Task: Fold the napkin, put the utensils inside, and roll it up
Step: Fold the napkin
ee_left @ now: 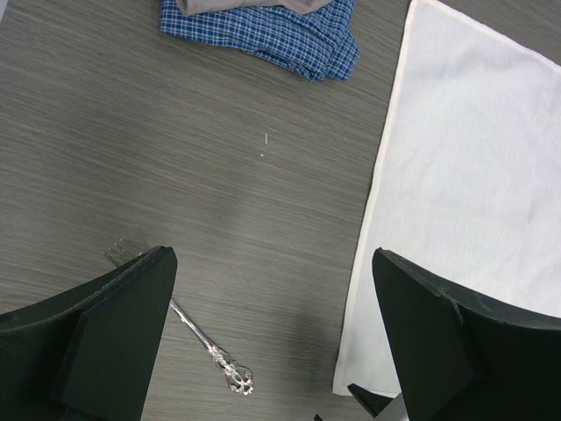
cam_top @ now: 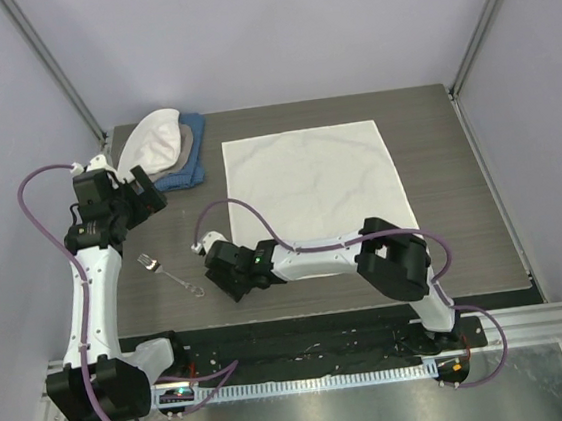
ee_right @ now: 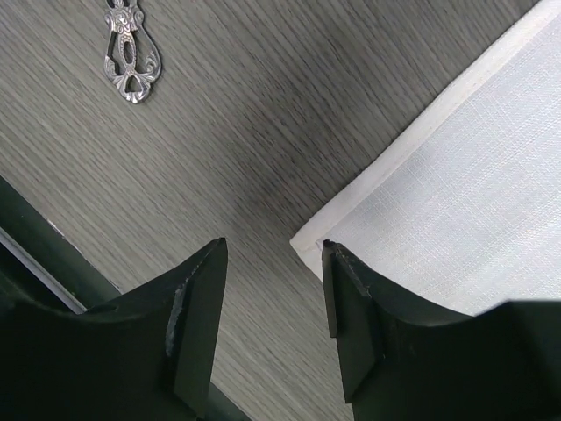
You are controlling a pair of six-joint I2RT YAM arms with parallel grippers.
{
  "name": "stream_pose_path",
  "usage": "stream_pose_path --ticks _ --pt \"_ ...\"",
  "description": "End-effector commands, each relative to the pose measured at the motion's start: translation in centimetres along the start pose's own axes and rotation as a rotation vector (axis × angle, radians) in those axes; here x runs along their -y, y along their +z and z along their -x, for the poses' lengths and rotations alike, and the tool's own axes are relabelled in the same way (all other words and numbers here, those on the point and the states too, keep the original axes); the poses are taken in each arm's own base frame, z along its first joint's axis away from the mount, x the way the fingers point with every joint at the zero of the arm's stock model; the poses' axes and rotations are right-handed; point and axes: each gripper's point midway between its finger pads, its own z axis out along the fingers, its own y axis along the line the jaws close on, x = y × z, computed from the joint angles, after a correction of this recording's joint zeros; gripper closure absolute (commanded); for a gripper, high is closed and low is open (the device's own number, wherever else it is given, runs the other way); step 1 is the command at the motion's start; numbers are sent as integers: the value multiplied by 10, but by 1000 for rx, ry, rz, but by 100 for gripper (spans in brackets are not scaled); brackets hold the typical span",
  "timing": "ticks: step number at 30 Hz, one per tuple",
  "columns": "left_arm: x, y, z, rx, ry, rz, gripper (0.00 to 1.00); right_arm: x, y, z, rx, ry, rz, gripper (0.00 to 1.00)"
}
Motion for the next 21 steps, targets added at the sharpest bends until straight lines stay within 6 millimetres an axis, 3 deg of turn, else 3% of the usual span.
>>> stream_pose_path --ticks 1,12,21 --pt "1 -3 3 14 15 -11 0 1 -1 20 49 -11 -34 46" --pt "2 -2 2 5 15 -19 0 8 11 16 24 -26 -94 51" --pt "3 -3 2 4 16 -24 0 7 14 -4 -56 -11 -85 56"
